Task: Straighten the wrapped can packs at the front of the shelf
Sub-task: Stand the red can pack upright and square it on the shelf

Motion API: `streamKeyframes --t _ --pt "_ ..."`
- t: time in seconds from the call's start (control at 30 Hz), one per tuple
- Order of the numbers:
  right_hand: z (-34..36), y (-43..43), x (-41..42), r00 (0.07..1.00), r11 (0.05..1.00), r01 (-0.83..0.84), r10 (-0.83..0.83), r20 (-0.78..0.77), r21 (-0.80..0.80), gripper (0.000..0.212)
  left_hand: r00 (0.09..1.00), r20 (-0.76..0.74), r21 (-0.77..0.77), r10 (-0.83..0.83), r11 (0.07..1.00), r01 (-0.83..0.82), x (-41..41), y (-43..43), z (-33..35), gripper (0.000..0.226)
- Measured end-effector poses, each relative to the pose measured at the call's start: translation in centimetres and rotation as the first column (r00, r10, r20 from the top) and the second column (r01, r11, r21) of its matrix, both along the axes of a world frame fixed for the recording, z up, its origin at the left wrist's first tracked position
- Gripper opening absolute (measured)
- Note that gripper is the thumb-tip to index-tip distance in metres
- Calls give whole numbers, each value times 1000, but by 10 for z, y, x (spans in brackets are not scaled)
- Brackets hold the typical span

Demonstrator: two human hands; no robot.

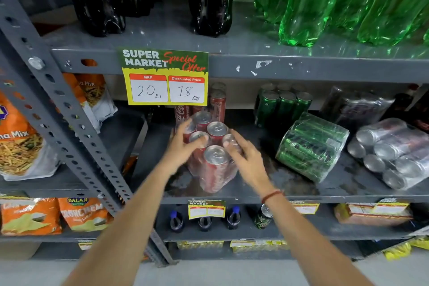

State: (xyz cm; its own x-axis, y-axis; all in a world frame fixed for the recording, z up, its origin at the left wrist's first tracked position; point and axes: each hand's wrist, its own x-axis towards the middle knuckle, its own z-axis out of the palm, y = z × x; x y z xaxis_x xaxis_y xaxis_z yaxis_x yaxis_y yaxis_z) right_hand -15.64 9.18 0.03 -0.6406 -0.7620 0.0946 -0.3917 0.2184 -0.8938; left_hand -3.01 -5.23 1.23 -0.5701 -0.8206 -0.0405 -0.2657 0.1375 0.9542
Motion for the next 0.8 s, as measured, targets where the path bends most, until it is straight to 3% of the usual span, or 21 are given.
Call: streamKeyframes --t 0.1,0.23,0.33,0.4,0.47,0.57,0.63,0.7,0.8 --pt "-7 7 67 987 986 161 -162 -13 -42 76 964 87 24 -250 968 249 -3 -35 18 76" --pt "-8 3 117 998 997 68 -68 -4 -28 73 917 244 -88 -316 934 346 -6 -52 29 55" --pt "5 9 97 996 996 75 -77 -45 -42 61 963 221 -139 -157 972 190 7 -44 23 51" --pt "14 5 68 990 986 131 -135 -39 -105 55 986 64 -236 152 963 -133 20 -16 12 52" --pt "23 -12 31 989 986 128 -135 -59 -106 56 904 -86 -243 419 871 -427 26 31 6 60" --pt "33 -47 -11 989 994 -60 72 -130 96 67 915 -55 -82 401 911 -404 15 89 -6 93" --pt "43 -63 -22 960 949 -235 260 -100 210 71 931 1 -41 366 930 -366 0 98 -15 112" --pt "49 -71 -27 922 893 -343 379 -76 292 69 920 17 -30 392 920 -392 -9 92 -19 115" --pt "45 -73 -29 928 893 -294 352 -120 341 72 919 6 -49 394 918 -393 -5 82 -17 107"
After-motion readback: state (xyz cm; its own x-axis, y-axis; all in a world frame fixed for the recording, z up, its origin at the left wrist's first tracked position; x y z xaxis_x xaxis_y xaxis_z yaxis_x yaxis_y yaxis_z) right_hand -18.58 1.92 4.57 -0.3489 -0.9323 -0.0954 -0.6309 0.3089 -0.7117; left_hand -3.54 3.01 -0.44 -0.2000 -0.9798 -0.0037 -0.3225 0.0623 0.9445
